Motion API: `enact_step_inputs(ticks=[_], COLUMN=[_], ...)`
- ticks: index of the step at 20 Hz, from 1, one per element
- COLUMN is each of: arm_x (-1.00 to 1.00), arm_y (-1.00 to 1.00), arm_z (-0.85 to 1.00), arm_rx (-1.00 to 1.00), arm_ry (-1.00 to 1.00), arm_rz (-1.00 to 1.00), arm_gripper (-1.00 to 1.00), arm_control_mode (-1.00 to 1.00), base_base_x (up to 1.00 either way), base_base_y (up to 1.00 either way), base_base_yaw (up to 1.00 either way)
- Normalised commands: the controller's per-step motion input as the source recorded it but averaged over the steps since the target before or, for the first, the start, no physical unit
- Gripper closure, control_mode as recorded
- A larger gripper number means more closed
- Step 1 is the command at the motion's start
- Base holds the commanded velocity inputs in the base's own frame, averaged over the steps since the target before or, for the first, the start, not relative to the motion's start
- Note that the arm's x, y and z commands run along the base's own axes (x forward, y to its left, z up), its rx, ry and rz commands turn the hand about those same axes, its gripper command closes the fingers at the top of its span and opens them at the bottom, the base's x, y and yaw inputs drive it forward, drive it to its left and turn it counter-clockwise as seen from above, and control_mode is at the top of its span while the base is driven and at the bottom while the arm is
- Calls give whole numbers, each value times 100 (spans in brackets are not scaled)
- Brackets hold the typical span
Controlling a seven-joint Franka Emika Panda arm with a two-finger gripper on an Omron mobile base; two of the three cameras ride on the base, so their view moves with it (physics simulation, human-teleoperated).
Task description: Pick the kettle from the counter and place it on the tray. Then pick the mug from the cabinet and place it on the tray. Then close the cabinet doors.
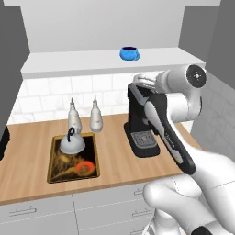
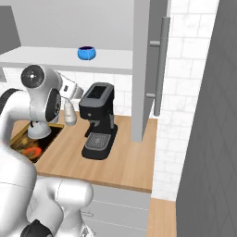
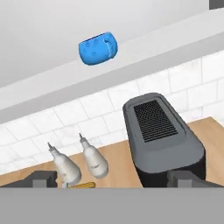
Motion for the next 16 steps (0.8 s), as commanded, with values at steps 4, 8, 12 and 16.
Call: enact_step_inputs(ticks=[4,8,12,16], arm_x=[0,0,0,0], arm_y=[-26,-3,0,0], arm_z=[62,21,0,37], arm_rx=[-11,-8,0,-5], arm_ry=[-9,0,0,-8], arm_rz=[22,6,0,0], arm_gripper=[-100,-100,-100,-100], arm_control_mode=[-100,-100,-100,-100], base_base_x=[0,0,0,0], base_base_y=[0,0,0,0], base_base_yaw=[0,0,0,0])
